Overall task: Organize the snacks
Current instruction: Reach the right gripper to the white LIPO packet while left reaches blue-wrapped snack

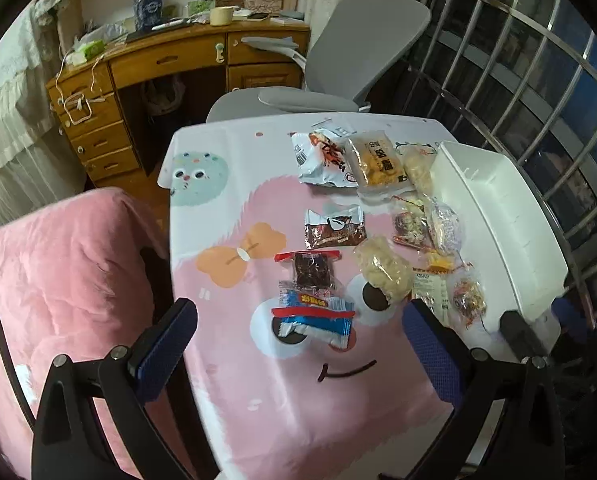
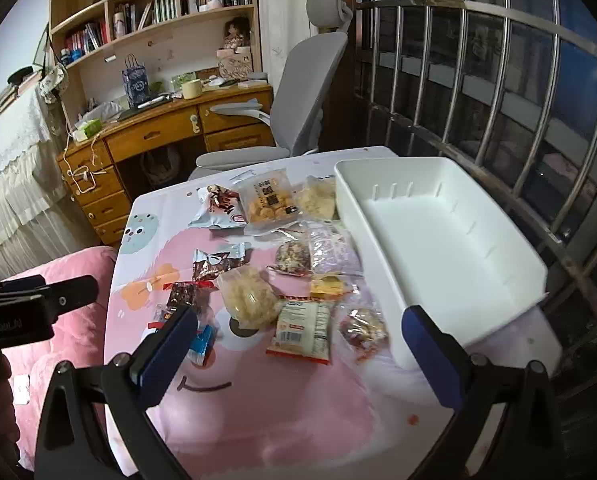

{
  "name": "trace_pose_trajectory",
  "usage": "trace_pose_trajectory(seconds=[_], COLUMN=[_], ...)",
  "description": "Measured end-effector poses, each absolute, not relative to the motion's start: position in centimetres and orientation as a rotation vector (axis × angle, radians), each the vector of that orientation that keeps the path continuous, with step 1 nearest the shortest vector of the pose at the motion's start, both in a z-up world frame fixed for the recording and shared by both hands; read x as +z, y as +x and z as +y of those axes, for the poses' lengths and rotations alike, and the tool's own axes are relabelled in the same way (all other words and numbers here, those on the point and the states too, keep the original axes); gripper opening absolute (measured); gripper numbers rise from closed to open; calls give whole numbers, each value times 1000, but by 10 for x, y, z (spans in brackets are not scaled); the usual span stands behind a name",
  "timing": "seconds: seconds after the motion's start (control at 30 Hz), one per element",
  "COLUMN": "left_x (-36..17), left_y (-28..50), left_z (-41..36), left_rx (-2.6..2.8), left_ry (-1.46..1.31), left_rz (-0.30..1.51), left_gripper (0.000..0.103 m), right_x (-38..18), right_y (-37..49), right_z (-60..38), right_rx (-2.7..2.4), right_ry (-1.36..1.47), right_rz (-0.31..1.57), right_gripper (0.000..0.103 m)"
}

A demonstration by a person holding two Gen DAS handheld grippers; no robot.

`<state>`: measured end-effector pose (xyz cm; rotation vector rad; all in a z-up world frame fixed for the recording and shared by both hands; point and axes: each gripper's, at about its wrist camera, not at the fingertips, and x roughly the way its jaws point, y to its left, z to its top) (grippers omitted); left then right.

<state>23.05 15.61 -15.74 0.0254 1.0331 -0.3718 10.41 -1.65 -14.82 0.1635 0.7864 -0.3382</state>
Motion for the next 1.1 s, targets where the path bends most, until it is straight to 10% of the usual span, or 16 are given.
trace_pose_trajectory(seconds=[1.1], left_x=[-294], left_y=[280], left_z=[103], left_rx=[-236], left_ry=[233], left_rz=[1267], left_gripper=[96], right_x=[-291], right_y=[170], right_z=[-32], right_rx=[-294], right_ry=[116], right_rz=[1013], right_gripper=[86])
